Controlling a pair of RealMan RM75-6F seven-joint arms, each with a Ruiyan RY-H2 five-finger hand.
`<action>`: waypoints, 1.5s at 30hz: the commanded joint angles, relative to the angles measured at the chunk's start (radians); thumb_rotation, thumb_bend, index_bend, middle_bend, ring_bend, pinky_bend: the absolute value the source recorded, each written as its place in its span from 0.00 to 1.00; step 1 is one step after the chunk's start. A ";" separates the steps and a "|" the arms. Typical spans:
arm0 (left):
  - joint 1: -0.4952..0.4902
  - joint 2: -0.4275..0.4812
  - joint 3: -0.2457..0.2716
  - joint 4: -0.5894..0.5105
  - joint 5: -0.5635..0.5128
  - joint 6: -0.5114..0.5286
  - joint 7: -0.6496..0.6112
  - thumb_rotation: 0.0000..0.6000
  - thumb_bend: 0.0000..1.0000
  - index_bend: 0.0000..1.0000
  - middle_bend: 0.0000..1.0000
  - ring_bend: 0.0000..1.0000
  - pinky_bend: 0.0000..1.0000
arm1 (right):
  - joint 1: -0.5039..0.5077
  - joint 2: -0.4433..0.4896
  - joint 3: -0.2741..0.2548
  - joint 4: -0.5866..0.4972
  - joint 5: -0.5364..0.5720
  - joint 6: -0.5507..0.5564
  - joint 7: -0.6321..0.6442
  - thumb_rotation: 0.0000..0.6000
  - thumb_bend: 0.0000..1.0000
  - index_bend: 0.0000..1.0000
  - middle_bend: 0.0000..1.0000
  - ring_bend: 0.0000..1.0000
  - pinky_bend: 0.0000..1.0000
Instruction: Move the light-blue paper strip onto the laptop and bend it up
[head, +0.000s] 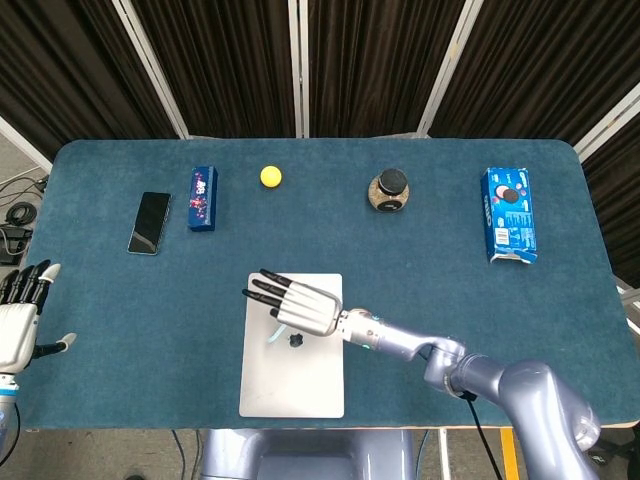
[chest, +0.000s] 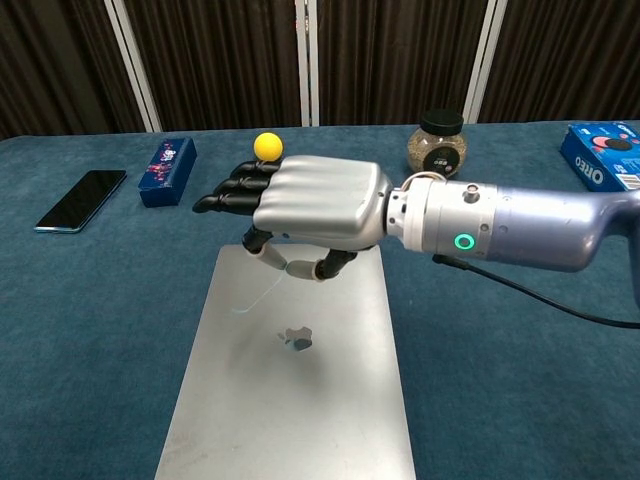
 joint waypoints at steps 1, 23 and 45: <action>0.000 0.000 0.000 0.000 0.001 0.001 0.000 1.00 0.00 0.00 0.00 0.00 0.00 | 0.010 -0.030 -0.010 0.029 -0.002 0.017 0.007 1.00 0.39 0.67 0.02 0.00 0.00; 0.004 0.007 0.006 -0.012 0.014 0.016 -0.006 1.00 0.00 0.00 0.00 0.00 0.00 | -0.047 0.036 -0.096 0.081 -0.017 0.163 -0.129 1.00 0.08 0.02 0.00 0.00 0.00; -0.090 0.068 0.017 -0.108 0.080 -0.114 -0.069 1.00 0.50 0.06 0.00 0.00 0.00 | -0.571 0.673 -0.154 -0.634 0.419 0.334 -0.025 1.00 0.00 0.00 0.00 0.00 0.00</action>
